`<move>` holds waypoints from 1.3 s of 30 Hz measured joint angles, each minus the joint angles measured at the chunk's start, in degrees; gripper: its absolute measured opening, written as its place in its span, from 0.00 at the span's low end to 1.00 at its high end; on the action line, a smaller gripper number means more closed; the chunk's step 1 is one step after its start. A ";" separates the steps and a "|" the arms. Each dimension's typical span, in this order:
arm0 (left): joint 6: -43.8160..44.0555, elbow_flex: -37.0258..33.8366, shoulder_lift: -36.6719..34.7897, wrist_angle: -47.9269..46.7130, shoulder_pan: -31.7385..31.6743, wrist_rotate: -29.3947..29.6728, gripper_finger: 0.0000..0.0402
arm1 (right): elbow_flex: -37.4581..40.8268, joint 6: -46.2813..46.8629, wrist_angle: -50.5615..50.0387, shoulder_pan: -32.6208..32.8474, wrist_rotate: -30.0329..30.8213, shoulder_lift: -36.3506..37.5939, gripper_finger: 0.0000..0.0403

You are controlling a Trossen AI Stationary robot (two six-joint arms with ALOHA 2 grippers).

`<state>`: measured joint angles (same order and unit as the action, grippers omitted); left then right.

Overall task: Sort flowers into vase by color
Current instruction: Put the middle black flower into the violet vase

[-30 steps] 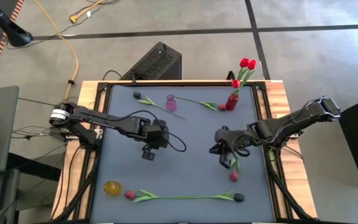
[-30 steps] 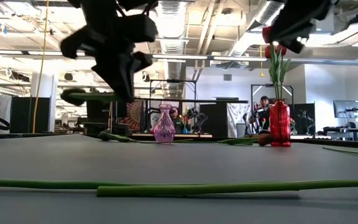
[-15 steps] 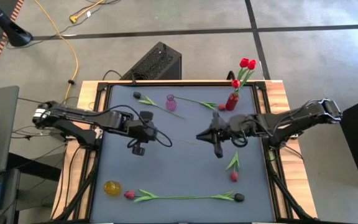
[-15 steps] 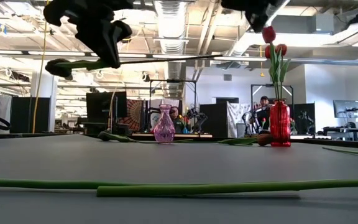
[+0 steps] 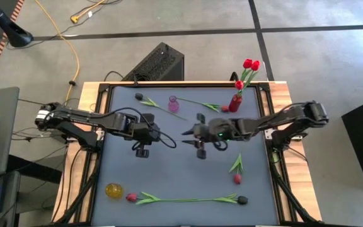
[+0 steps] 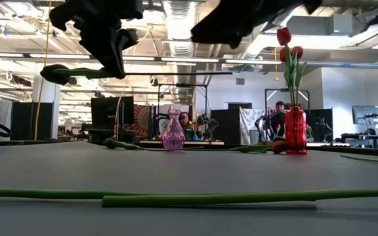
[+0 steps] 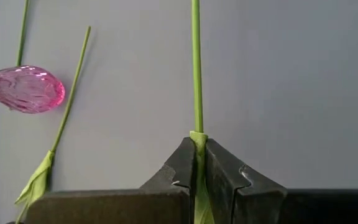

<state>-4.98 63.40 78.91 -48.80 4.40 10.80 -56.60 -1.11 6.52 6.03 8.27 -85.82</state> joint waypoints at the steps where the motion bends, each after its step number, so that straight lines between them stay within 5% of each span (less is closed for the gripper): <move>1: 0.08 0.00 -0.01 0.33 0.01 -0.07 0.02 | -0.88 -0.34 -0.62 -0.28 0.27 -1.35 0.48; 7: 1.05 0.00 -0.01 0.24 0.01 -0.47 0.02 | -6.12 0.46 -3.71 -2.11 0.83 -8.77 0.62; 21: 0.77 -0.02 -0.01 -0.04 0.01 0.32 0.02 | -10.25 4.83 -11.69 -2.81 0.64 -12.64 0.62; 39: 0.09 -0.02 -0.01 -0.24 -0.01 0.41 0.02 | -10.25 5.78 -14.36 -3.16 0.70 -12.44 0.17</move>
<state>-4.88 63.37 78.89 -49.04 4.38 11.20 -66.85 4.67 -7.84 2.87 8.97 -98.26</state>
